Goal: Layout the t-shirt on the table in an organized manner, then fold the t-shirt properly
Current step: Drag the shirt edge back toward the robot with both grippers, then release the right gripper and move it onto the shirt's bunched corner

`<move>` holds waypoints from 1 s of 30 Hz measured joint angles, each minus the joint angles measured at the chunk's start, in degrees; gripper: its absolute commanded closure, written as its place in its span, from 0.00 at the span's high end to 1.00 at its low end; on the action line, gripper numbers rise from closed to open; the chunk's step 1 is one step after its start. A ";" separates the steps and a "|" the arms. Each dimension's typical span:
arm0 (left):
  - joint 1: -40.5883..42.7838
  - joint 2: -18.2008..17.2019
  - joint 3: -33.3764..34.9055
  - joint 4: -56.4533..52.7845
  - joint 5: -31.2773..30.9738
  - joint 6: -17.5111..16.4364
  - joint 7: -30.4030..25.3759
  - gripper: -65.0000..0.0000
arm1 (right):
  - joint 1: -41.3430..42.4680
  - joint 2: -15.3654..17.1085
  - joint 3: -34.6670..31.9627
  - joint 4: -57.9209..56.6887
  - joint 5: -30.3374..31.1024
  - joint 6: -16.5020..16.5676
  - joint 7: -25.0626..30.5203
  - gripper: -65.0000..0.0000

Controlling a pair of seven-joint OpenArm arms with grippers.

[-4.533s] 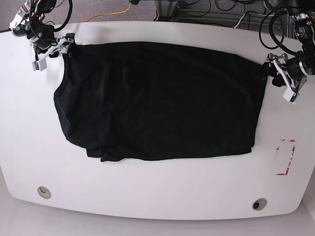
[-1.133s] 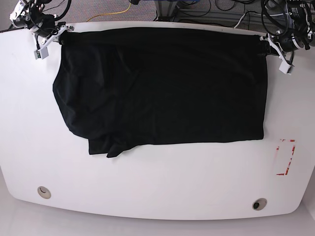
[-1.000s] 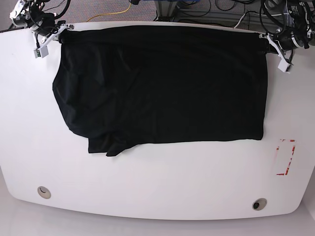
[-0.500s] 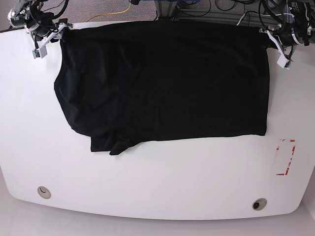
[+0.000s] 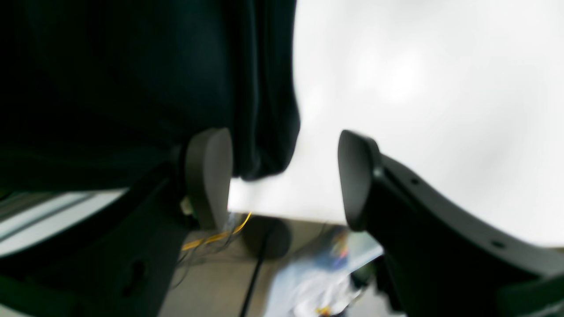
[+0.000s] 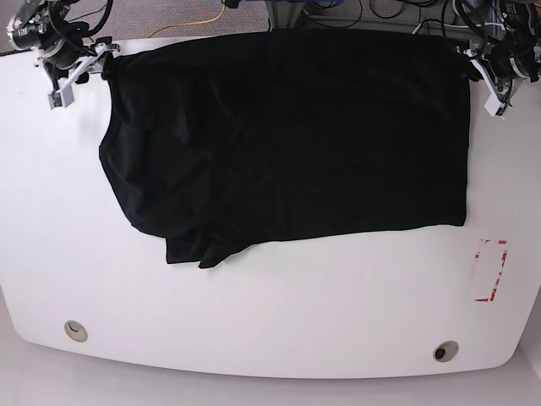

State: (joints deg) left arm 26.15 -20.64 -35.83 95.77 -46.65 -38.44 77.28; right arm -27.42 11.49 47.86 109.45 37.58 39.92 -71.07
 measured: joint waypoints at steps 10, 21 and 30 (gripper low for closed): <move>-0.33 -0.11 -0.02 3.48 0.15 0.04 -0.02 0.59 | 7.21 1.86 -0.09 5.18 0.33 0.07 -5.68 0.57; -6.29 -2.03 -0.24 6.12 -0.31 0.02 0.90 0.60 | 16.13 3.08 -16.17 4.87 0.92 0.22 -5.25 0.58; -14.53 -1.79 -0.13 6.19 -0.46 0.00 3.02 0.60 | 20.72 3.10 -26.51 0.70 -0.04 -0.02 -5.60 0.74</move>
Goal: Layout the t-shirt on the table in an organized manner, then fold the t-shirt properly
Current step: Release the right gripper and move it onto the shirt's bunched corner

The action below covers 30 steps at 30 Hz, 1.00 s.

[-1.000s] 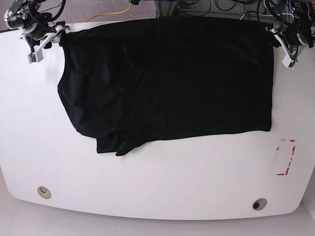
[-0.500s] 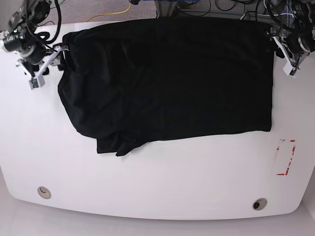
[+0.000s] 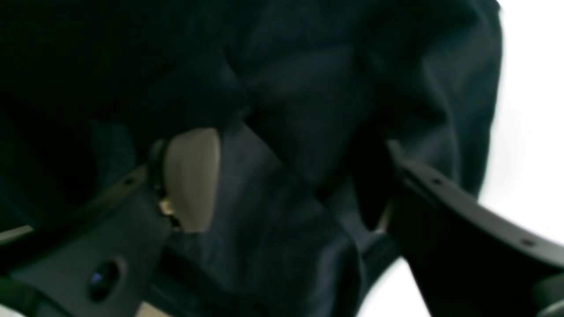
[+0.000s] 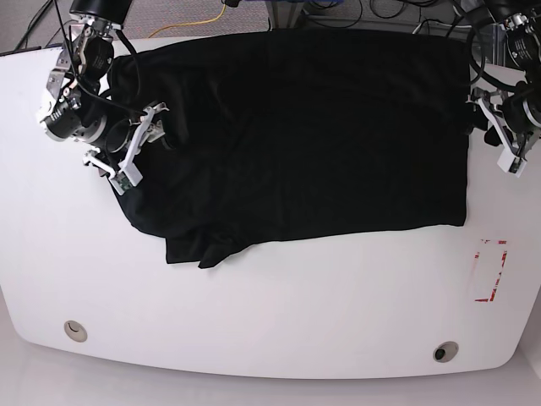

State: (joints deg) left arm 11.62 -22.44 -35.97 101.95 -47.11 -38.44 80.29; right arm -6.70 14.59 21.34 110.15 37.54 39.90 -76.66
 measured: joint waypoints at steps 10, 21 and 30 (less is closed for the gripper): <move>-0.35 0.04 -0.04 -0.07 0.42 0.13 0.31 0.60 | 0.63 0.09 -7.21 -5.18 -0.02 0.02 -0.20 0.72; -0.37 0.07 -0.04 -0.11 0.61 0.20 0.28 0.60 | 1.16 0.33 -10.88 -11.47 -0.04 0.00 3.28 0.72; -0.37 0.02 -0.04 -0.11 0.76 0.20 0.31 0.60 | 2.19 0.20 -11.72 -14.01 0.17 0.00 4.07 0.32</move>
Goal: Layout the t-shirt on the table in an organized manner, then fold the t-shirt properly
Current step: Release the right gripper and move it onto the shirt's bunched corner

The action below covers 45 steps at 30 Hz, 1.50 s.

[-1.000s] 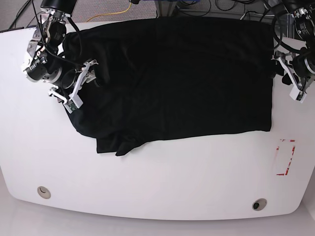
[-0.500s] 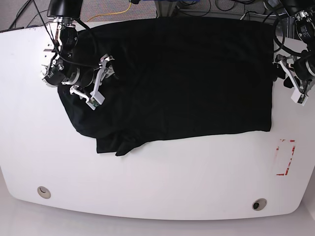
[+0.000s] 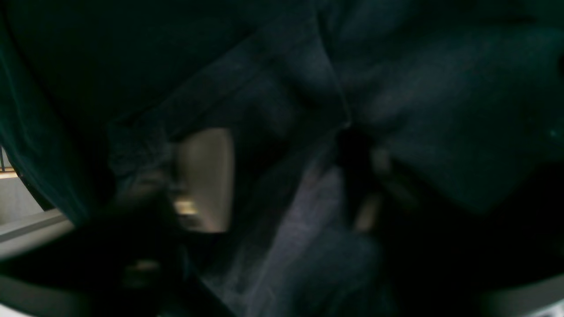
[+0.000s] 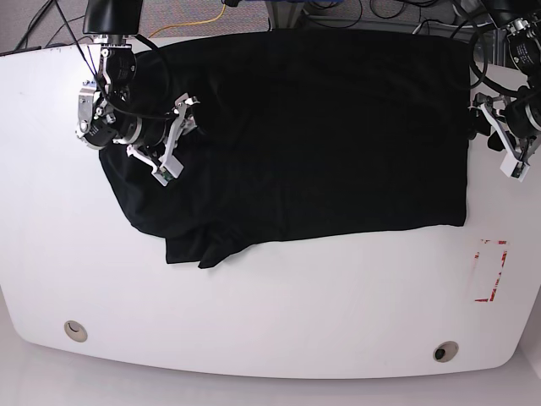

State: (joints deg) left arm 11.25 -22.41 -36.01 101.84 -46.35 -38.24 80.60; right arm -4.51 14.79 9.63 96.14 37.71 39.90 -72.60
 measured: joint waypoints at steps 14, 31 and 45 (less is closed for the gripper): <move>0.00 0.00 0.00 -0.02 0.02 0.00 0.00 0.60 | 0.94 0.15 0.02 0.02 -0.02 0.00 0.00 0.10; 0.04 0.02 0.07 -0.04 0.02 0.00 0.00 0.60 | 5.18 2.60 0.26 0.07 0.04 0.02 1.53 0.08; 0.17 0.02 0.04 -0.07 0.02 0.00 0.00 0.60 | 0.92 2.82 0.26 5.16 0.02 0.04 1.07 0.92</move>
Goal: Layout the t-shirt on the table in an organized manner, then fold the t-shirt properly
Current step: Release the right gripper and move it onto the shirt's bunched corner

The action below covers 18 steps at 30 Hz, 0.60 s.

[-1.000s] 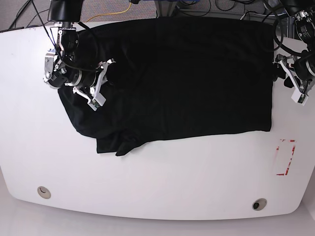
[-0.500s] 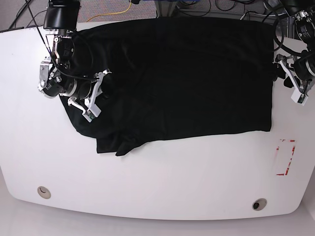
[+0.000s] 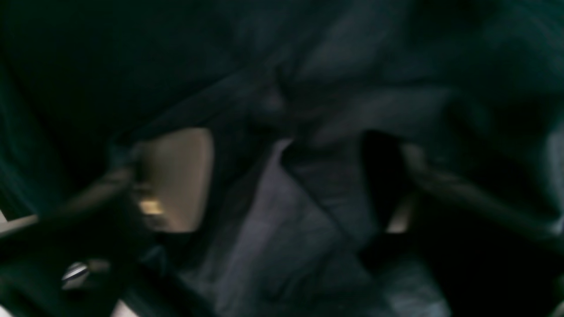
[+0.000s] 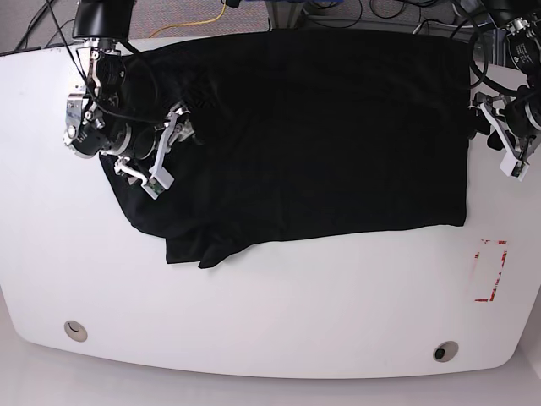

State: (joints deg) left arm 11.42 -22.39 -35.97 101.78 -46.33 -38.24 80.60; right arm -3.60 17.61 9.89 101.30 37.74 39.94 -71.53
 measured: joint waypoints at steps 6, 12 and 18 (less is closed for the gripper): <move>0.00 -0.02 0.00 0.02 0.00 0.00 0.00 0.60 | -1.07 0.00 -0.11 0.66 0.00 -0.02 -0.50 0.86; -0.02 -0.02 0.00 0.02 0.00 0.00 0.00 0.60 | -0.92 -1.11 -0.02 -2.05 -0.48 -0.11 -0.22 0.77; -0.02 0.00 0.02 0.00 0.00 0.00 0.00 0.60 | -1.07 -1.42 -0.15 -5.35 -0.44 -0.04 1.01 0.73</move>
State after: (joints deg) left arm 11.40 -22.39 -35.94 101.78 -46.33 -38.24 80.60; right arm -4.67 16.19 9.74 95.94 37.30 39.90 -70.52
